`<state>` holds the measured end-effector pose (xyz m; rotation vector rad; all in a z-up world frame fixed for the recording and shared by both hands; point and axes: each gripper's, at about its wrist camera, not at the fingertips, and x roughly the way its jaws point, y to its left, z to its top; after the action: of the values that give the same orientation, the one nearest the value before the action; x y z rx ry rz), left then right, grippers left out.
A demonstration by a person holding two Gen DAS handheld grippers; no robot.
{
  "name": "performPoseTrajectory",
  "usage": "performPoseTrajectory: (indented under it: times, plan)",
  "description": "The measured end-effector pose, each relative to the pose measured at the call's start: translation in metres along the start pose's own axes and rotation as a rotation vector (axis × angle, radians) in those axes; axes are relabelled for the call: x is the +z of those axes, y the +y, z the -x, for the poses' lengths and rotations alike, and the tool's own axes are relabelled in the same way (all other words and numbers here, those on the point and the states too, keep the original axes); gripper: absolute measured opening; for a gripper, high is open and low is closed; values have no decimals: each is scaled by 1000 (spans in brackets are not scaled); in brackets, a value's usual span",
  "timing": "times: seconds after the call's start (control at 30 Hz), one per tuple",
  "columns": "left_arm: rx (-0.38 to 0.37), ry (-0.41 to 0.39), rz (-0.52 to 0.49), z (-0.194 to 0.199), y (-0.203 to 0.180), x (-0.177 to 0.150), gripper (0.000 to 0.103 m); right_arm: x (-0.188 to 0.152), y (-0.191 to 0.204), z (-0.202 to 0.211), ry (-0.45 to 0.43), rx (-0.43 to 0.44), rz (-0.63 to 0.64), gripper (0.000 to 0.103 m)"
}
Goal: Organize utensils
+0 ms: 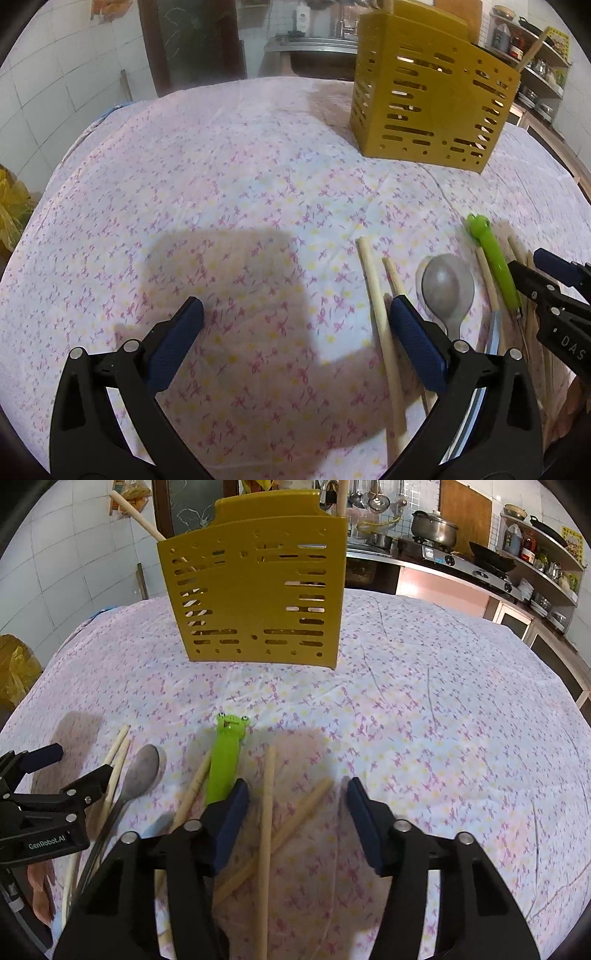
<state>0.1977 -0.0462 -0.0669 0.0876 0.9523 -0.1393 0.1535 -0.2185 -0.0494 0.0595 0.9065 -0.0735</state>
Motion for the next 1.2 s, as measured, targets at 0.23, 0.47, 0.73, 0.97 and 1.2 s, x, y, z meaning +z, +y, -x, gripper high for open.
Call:
performPoseTrajectory:
  times: [0.23,0.47,0.73,0.97,1.2]
  plan:
    - [-18,-3,-24,1,-10,7,69,8,8,-4,11,-2,27,29]
    - [-74,28,-38,3,-24,15,24,10,2,-3,5,28,-18,11]
    - [-110,-5,-22,19,-28,12,5,9,-14,21,-72,55,-88,10]
    - [-117,-197,26,75,-9,14,5,12,-23,74,-236,56,-109,7]
    - [-138,-308,65,112,9,16,5,19,-26,96,-276,58,-82,5]
